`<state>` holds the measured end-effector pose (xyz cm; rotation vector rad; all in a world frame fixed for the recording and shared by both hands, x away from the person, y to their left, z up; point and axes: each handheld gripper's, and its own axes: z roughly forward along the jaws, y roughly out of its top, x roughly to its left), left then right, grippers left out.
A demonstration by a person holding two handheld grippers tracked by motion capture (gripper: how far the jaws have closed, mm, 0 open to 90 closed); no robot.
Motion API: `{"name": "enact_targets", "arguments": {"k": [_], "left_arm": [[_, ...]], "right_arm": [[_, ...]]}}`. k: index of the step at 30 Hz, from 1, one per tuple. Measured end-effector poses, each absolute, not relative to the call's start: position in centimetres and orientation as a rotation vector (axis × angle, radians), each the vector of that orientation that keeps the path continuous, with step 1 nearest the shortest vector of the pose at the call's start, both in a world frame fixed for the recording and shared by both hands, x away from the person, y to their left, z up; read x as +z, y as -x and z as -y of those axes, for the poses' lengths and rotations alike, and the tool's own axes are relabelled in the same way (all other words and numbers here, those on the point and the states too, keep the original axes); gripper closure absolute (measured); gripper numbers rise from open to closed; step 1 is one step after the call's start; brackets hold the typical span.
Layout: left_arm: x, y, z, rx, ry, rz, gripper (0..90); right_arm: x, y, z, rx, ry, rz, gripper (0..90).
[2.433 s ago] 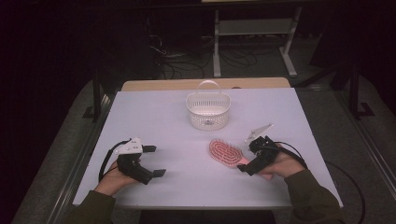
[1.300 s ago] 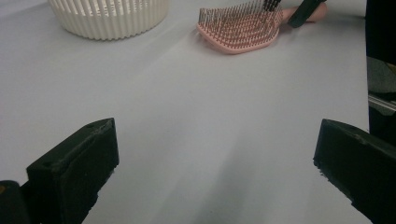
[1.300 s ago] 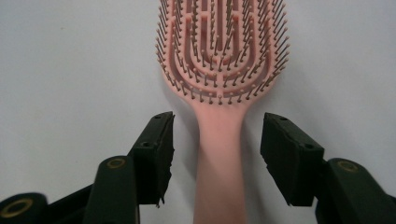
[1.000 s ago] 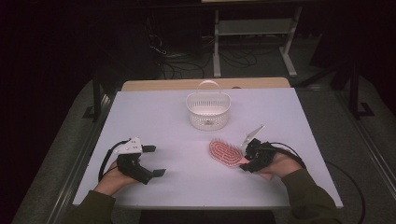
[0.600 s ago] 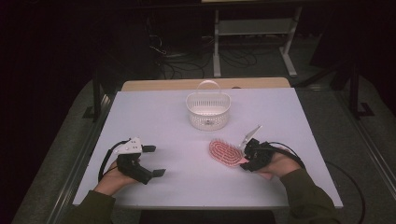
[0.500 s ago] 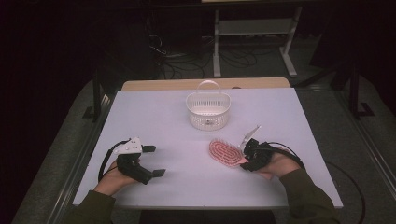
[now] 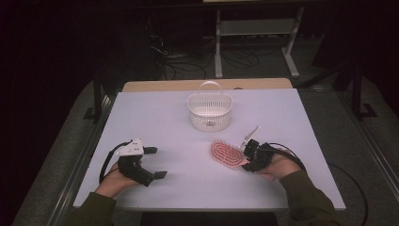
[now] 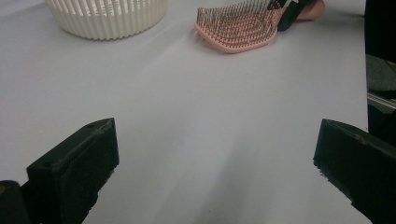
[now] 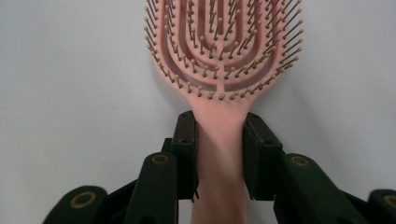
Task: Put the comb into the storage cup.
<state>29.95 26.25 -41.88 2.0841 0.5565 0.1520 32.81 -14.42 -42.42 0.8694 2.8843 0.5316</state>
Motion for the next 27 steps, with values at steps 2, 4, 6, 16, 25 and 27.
{"name": "enact_targets", "arguments": {"k": [2, 4, 6, 16, 25, 27], "left_arm": [[-41.89, -29.95, -26.26, 0.152, -2.085, -0.557, 0.0], [-41.88, -29.95, -26.27, 0.152, -2.084, -0.558, 0.0], [-41.88, -29.97, -26.29, 0.152, -2.087, -0.557, 0.0], [-41.88, -29.97, -26.3, 0.153, -2.087, -0.556, 0.0], [-41.9, -29.97, -26.29, 0.154, -2.087, -0.556, 0.0], [-41.89, -29.98, -26.3, 0.153, -2.086, -0.557, 0.0]], "right_arm": [[-42.39, -32.81, 14.34, 0.523, -0.876, -2.885, 68.5], [-42.38, -32.75, 14.25, 0.515, -0.882, -2.88, 68.6], [-42.36, -32.71, 14.17, 0.508, -0.885, -2.878, 68.7], [-42.38, -32.67, 14.28, 0.524, -0.887, -2.87, 68.8], [-42.37, -32.75, 14.83, 0.571, -0.899, -2.87, 68.8], [-42.28, -32.76, 14.98, 0.585, -0.915, -2.867, 68.8]]}}
